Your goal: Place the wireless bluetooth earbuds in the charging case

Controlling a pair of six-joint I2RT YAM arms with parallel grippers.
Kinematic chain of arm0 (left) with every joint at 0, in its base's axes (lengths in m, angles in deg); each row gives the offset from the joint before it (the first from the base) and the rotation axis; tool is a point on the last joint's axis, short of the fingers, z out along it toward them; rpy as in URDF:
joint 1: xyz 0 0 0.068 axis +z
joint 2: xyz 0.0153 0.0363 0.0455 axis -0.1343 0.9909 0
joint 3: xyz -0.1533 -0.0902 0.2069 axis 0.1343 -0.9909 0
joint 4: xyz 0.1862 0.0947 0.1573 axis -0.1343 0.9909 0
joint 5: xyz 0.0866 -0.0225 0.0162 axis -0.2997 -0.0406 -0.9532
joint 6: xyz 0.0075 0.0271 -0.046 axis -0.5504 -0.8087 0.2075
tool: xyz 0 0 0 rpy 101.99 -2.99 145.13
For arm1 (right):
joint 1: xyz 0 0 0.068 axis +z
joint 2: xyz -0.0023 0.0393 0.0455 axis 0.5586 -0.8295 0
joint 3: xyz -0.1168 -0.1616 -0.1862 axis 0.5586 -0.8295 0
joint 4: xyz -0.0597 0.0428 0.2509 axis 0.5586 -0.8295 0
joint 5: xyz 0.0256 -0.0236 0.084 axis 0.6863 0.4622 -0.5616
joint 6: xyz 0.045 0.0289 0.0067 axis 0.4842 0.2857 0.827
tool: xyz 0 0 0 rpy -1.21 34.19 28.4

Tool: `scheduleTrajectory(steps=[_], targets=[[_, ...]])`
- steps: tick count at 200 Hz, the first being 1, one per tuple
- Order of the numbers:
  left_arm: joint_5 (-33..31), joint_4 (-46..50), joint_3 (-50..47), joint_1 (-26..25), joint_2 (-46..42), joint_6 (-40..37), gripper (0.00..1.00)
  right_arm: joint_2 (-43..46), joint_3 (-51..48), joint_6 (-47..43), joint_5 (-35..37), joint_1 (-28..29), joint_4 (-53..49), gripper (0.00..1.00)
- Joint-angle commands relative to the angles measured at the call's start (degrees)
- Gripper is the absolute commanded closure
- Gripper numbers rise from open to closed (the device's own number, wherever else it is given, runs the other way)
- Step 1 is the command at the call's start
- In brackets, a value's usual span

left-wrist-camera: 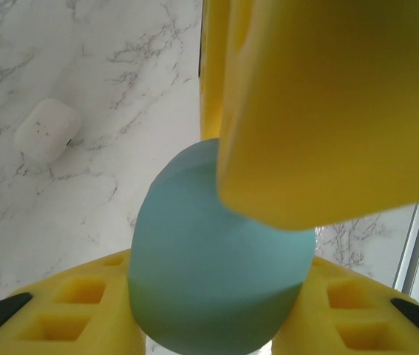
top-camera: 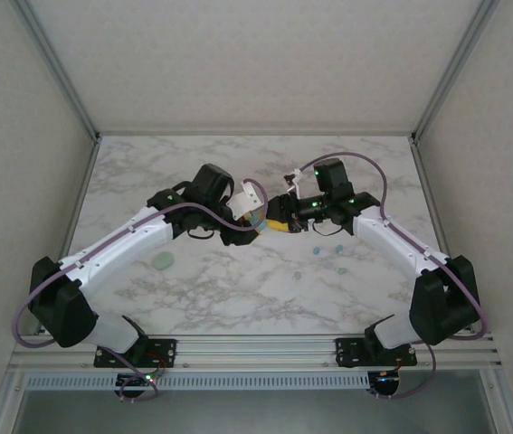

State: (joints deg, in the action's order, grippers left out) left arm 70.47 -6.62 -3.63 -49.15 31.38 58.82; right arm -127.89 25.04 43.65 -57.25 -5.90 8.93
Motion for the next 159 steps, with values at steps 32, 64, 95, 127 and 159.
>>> scheduleTrajectory(steps=[32, 64, 95, 127, 159], targets=[[-0.09, 0.87, 1.54, -0.86, 0.34, -0.49, 0.75, -1.33, 2.08, -1.45, -0.94, 0.64, -1.42, 0.6], [-1.88, 0.93, 1.73, -0.96, 0.43, -0.24, 0.75, -1.37, 1.99, -1.59, -0.87, 0.69, -2.16, 0.63], [-2.08, 0.9, 1.84, -1.15, 0.6, -0.48, 0.75, -1.68, 2.03, -1.73, -1.13, 0.82, -2.96, 0.59], [-2.78, 0.92, 2.3, -1.44, 1.19, -0.63, 0.75, -2.06, 2.33, -1.92, -1.35, 1.09, -3.13, 0.63], [-3.57, 0.32, 2.55, -1.79, 1.57, -0.48, 0.74, -2.73, 2.51, -1.56, -1.07, 1.13, -2.93, 0.65]])
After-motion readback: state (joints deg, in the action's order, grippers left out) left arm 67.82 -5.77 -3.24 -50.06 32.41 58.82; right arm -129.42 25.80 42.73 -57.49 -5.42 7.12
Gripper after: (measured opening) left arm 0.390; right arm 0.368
